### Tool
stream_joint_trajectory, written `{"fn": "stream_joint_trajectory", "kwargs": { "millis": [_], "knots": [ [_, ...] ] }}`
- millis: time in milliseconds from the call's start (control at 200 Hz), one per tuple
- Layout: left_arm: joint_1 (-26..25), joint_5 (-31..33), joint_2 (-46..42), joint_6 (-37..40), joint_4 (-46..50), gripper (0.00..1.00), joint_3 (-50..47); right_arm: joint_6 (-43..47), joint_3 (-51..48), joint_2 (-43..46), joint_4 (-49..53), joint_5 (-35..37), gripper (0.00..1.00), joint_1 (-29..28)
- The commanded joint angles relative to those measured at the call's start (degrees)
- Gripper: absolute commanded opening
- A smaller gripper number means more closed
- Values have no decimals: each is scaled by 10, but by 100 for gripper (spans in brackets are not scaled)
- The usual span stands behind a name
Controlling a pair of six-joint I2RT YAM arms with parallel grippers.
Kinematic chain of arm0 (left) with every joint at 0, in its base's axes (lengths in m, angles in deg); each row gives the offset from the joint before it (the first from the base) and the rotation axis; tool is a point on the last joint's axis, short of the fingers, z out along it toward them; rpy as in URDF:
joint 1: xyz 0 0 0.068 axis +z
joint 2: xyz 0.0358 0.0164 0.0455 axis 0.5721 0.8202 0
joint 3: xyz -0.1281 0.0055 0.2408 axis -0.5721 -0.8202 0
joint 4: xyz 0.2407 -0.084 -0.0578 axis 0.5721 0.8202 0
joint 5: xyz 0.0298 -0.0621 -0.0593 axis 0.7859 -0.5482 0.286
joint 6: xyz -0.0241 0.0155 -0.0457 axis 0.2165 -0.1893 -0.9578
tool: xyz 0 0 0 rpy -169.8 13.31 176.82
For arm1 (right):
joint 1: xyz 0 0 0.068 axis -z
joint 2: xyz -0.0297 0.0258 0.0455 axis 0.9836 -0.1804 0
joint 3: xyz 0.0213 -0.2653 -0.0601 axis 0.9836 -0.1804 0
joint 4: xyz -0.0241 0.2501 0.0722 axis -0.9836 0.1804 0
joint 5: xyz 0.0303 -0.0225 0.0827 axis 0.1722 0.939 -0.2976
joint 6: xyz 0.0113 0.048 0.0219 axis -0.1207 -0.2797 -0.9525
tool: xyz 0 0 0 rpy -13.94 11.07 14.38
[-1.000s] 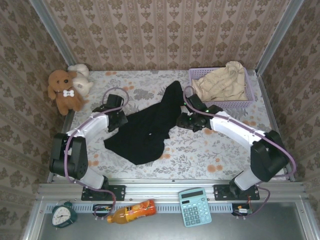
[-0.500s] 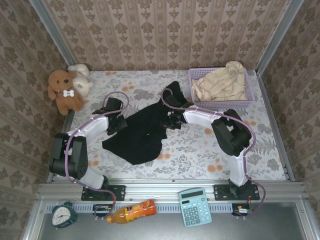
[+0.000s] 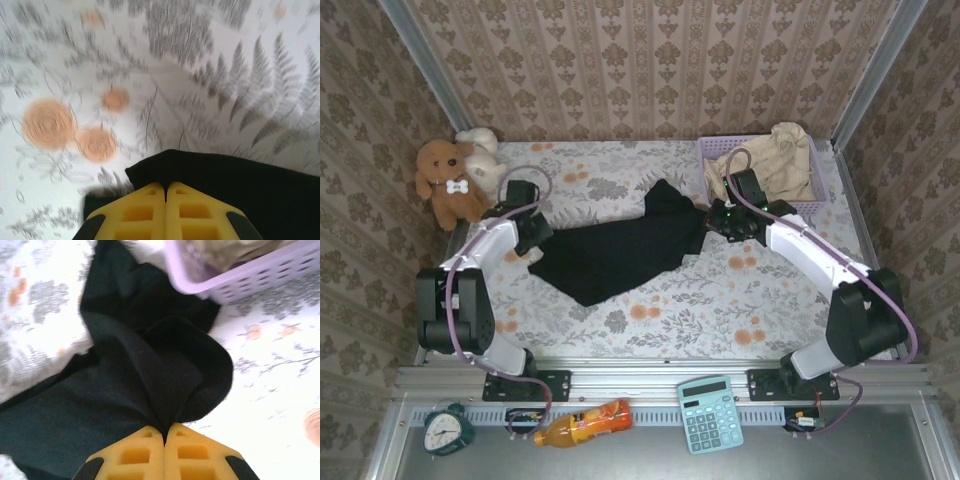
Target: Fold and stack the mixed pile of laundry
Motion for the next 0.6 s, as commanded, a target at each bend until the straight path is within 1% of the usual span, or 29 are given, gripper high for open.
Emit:
{"fn": "stream_joint_trajectory", "kwargs": {
  "millis": [0,50,55,75,95,105,120,145,170,190,200,210,240,265,305,345,380,455,545,595],
  "knots": [
    [21,13,30,39,-3,0,63,41,31,-85,-29,-23,0,-6],
    [22,2,55,53,-2,0,92,43,67,-123,-33,-38,0,-8],
    [22,1,57,54,-2,1,95,44,72,-127,-33,-39,2,-9],
    [23,-3,66,59,-1,9,105,46,86,-141,-33,-44,8,-11],
    [22,-10,75,62,1,24,115,49,101,-154,-30,-48,13,-13],
    [22,-13,79,63,3,35,120,50,109,-160,-28,-49,14,-13],
    [22,-16,85,64,7,49,127,51,120,-169,-25,-50,14,-15],
    [22,-17,93,64,17,68,140,54,135,-179,-18,-52,16,-17],
    [22,-16,99,62,29,83,152,58,147,-187,-10,-54,22,-19],
    [22,-18,101,61,38,91,161,61,156,-191,-4,-53,31,-21],
    [23,-19,102,62,43,97,164,62,159,-192,-1,-52,38,-22],
    [22,-20,101,64,46,99,166,63,162,-193,4,-50,44,-23],
    [22,-24,99,66,59,100,173,66,168,-191,16,-42,60,-25],
    [21,-28,92,71,67,100,175,69,168,-187,25,-30,70,-27],
    [18,-32,75,82,81,100,170,71,163,-175,43,-10,81,-30],
    [13,-28,53,93,98,100,161,72,153,-159,56,6,86,-35],
    [8,-23,29,104,107,100,144,72,139,-140,73,16,87,-41],
    [0,-26,-20,106,132,97,94,62,97,-104,69,16,86,-61],
    [-17,-50,-74,79,151,86,21,44,50,-83,66,8,84,-95],
    [-41,-44,-99,57,157,81,-17,34,32,-83,62,8,84,-110]
  ]
}}
